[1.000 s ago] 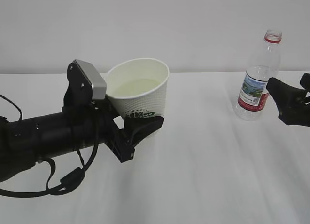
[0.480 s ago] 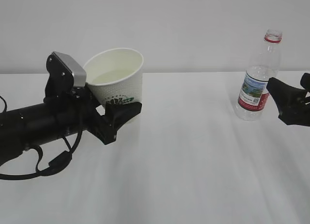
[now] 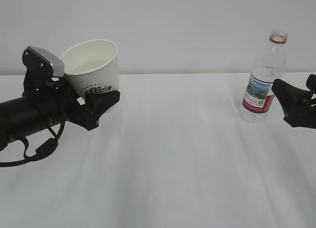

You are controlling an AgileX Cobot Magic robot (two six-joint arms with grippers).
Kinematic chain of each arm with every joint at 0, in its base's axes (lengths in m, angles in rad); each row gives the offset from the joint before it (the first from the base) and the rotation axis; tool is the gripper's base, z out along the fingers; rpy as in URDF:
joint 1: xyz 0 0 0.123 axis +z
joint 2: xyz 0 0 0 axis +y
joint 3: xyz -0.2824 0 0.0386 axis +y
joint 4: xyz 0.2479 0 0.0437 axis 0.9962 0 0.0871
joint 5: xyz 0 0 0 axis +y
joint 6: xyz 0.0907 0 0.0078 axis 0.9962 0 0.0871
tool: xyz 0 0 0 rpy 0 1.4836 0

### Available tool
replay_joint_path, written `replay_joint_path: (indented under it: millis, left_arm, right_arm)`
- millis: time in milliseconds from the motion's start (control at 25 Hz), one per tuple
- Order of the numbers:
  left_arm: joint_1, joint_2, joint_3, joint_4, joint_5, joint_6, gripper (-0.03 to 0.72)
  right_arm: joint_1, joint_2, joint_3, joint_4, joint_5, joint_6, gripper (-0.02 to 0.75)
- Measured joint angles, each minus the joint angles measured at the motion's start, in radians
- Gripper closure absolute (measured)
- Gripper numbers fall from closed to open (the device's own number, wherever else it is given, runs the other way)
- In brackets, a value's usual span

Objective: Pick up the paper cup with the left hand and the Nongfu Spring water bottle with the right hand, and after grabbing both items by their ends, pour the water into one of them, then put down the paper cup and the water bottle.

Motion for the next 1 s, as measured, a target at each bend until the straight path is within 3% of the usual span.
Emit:
replay_joint_path:
  millis: [720, 1000]
  left_arm:
    - [0.145, 0.0, 0.0, -0.033, 0.004, 0.024, 0.214]
    - [0.17, 0.0, 0.0, -0.098, 0.004, 0.032, 0.216]
  right_arm:
    - [0.0, 0.0, 0.0, 0.0, 0.001, 0.001, 0.144]
    - [0.0, 0.0, 0.0, 0.0, 0.001, 0.001, 0.144]
